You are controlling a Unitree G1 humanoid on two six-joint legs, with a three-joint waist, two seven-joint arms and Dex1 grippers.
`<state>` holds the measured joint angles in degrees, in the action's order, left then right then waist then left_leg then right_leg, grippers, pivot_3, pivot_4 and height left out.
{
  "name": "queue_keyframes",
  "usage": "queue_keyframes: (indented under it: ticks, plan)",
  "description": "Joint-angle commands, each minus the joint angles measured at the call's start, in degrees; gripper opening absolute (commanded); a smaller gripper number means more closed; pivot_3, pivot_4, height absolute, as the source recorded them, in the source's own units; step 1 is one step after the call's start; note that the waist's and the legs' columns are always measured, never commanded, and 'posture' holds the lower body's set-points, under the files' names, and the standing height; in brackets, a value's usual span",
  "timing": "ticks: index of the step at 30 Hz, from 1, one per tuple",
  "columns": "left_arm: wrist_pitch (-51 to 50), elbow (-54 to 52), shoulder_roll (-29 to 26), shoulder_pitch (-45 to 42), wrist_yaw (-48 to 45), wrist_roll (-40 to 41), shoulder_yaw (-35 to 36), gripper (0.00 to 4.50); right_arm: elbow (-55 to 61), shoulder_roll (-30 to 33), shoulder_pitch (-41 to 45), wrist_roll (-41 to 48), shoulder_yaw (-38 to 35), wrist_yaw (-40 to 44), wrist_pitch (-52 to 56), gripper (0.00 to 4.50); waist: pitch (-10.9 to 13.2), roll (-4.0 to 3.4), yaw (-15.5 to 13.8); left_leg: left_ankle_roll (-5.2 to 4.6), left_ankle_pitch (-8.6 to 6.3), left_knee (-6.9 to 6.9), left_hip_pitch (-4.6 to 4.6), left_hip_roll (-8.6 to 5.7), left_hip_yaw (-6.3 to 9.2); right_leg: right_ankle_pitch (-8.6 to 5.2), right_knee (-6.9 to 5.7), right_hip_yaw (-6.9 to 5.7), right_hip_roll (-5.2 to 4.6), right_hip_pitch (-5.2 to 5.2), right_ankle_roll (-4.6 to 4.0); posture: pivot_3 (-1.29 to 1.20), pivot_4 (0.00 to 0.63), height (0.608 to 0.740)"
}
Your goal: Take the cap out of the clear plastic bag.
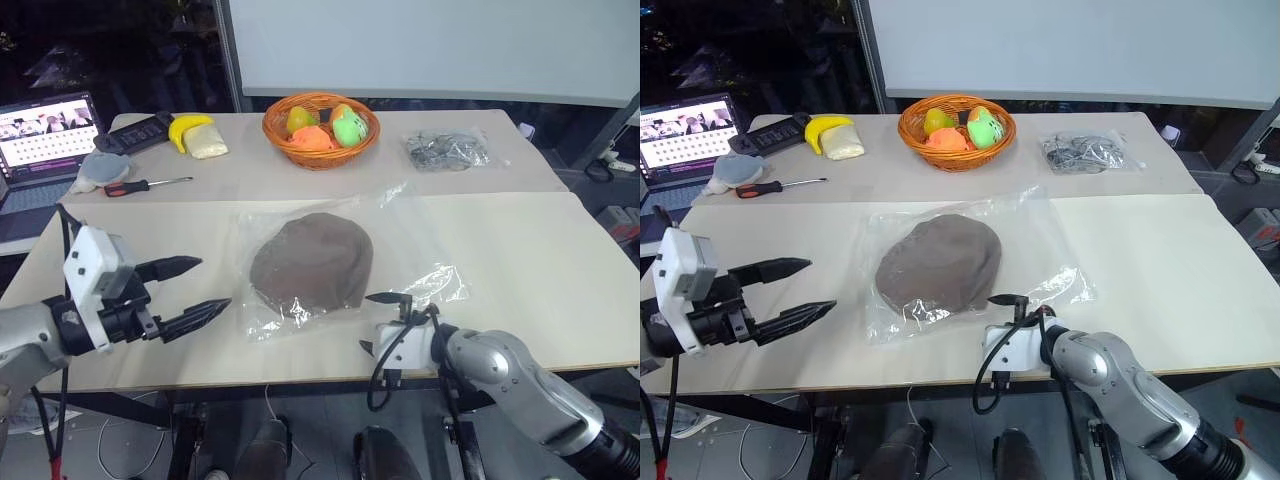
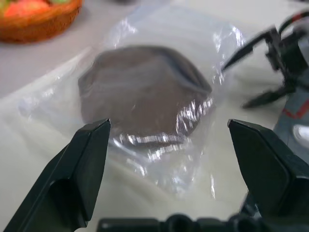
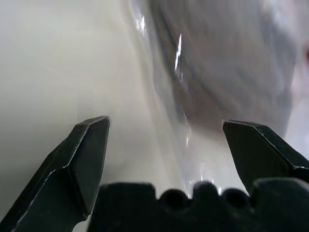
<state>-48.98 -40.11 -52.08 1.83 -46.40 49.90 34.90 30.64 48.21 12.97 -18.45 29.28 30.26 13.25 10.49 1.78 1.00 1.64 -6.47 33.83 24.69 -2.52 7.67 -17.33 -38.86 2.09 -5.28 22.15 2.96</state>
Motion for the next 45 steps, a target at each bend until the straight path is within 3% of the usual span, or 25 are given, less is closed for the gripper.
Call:
queue_keyframes:
  ticks: [1, 6, 9, 19, 20, 22, 31, 43, 45]
  plan:
    - [0.0, 1.0, -1.3, -2.9, 2.2, 0.8, -2.0, 4.16, -3.2, -6.9, 3.8, -7.2, 0.1, -5.5, -4.0, 4.50, 0.0, 0.01, 0.1, 0.00, 0.00, 0.00, -0.01, 0.05, -0.04, 0.03, 0.00, 0.04, 0.06, 0.01, -0.03, 0.00, 0.150, 0.740]
    - [0.7, 3.7, -3.5, -5.0, 1.7, -0.2, -3.6, 4.16, -15.5, -18.3, 7.4, -11.1, 2.9, -9.9, -8.0, 4.50, 0.0, 0.04, 0.3, 0.09, -0.06, -0.05, -0.09, 0.30, -0.10, 0.19, -0.02, 0.12, 0.37, 0.06, -0.31, 0.00, 0.150, 0.740]
    - [0.9, 4.9, -4.1, -6.5, 1.8, 0.0, -4.3, 4.16, -22.2, -21.9, 9.2, -11.4, 4.3, -9.4, -11.5, 4.50, 0.0, 0.04, 0.4, 0.12, -0.07, -0.06, -0.10, 0.29, -0.12, 0.33, -0.01, 0.17, 0.39, 0.05, -0.53, 0.00, 0.150, 0.740]
    - [3.2, 6.9, -2.4, -8.2, 2.2, -1.4, -8.5, 4.16, -39.4, -23.7, 14.8, -16.5, 9.6, -3.7, -20.3, 4.50, 0.0, 0.07, 1.6, 0.19, -0.12, -0.14, -0.87, 0.78, -0.23, 0.26, -0.01, 0.31, 0.95, -0.48, -0.46, 0.00, 0.150, 0.740]
    - [3.3, 6.8, -2.1, -8.3, 2.5, -1.1, -8.7, 4.19, -40.0, -23.9, 14.6, -16.2, 9.5, -3.1, -20.4, 3.98, -0.1, 0.08, 1.6, 0.23, -0.14, -0.18, -1.13, 0.82, -0.24, 0.23, -0.01, 0.31, 0.97, -0.73, -0.50, 0.00, 0.150, 0.740]
    - [3.2, 6.3, -1.8, -8.3, 2.9, -0.7, -8.8, 4.19, -40.8, -23.9, 14.1, -15.6, 9.3, -1.4, -20.8, 3.41, -0.1, 0.11, 1.6, 0.54, -0.35, -0.22, -1.55, 0.96, -0.25, 0.06, 0.01, 0.32, 0.97, -1.11, -0.74, 0.00, 0.150, 0.740]
    - [3.6, 7.3, -1.5, -8.5, 3.3, -0.7, -8.6, 4.19, -42.6, -24.5, 13.7, -14.1, 7.9, 4.1, -19.3, 0.31, -0.2, 0.23, 1.4, 0.70, -0.45, -0.21, -1.57, 1.06, -0.28, -0.11, 0.02, 0.32, 0.99, -1.12, -1.02, 0.00, 0.150, 0.740]
    - [4.2, 7.2, -1.4, -7.1, 3.5, -1.4, -7.9, 4.19, -43.2, -25.6, 16.1, -15.8, 2.7, 0.7, -15.7, 0.31, -0.3, 0.24, 1.3, 0.78, -0.50, -0.21, -1.53, 1.15, -0.29, -0.13, 0.07, 0.32, 0.97, -1.06, -1.06, 0.00, 0.150, 0.740]
    - [4.4, 7.3, -1.3, -7.1, 3.6, -1.7, -8.0, 4.19, -42.5, -22.8, 17.7, -16.2, 1.5, -0.2, -19.5, 0.31, -0.3, 0.22, 1.1, 0.79, -0.50, -0.22, -1.46, 1.15, -0.29, -0.14, 0.07, 0.31, 0.97, -1.01, -1.06, 0.00, 0.150, 0.740]
